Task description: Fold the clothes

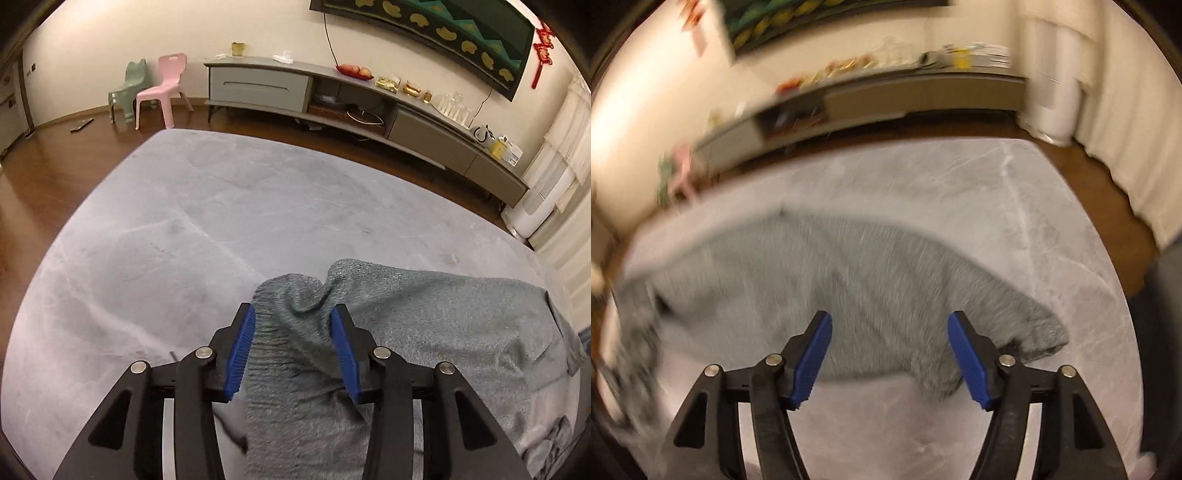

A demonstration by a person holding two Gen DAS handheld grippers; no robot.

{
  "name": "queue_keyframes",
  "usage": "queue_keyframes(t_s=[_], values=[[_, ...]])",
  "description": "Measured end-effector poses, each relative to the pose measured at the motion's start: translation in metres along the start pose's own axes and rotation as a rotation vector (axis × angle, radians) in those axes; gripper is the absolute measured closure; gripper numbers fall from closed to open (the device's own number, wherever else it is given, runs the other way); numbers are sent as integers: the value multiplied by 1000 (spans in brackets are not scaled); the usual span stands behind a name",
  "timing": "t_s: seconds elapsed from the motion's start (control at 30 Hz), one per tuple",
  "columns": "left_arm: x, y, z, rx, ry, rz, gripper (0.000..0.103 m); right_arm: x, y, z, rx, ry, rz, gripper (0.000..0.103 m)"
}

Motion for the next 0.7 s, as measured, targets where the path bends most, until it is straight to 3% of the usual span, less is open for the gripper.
queue_keyframes(t_s=[0.07,0.13,0.17,0.2,0.23,0.27,0.37,0.5,0.57,0.6,0.63,0.7], values=[[-4,-1,-7,-38,-38,22,60,-20,2,14,98,-65,65,35],[-17,-6,-20,-118,-66,89,60,-41,5,13,112,-142,131,35],[-26,-11,-27,-159,-55,122,60,-40,9,9,103,-121,137,40],[-35,-15,-32,-193,-26,144,60,-40,13,6,92,-99,143,63],[-46,-18,-35,-223,12,166,60,-39,16,3,82,-76,149,97],[-54,-19,-37,-240,43,182,60,-34,20,2,82,-43,168,98],[-62,-12,-34,-244,78,183,60,-9,44,-28,-49,-66,64,98],[-62,18,-17,-153,183,122,62,26,76,-67,-225,-97,-77,97],[-51,31,-7,-84,161,69,62,43,92,-87,-313,-113,-148,64],[-43,35,-3,-60,150,50,62,40,92,-94,-348,-142,-145,40],[-34,36,0,-53,136,36,62,40,85,-97,-385,-140,-134,39],[-15,34,5,-59,104,21,60,44,63,-88,-398,-57,-122,39]])
Point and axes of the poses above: each gripper's, at about its wrist camera, not at the fingertips, and x roughly against the way its jaws point, z to its left, y to its top, the point moved 2 cm from there along -x, roughly the way its jaws point, and after that the axes turned 12 degrees about z, right-handed, at the moved point
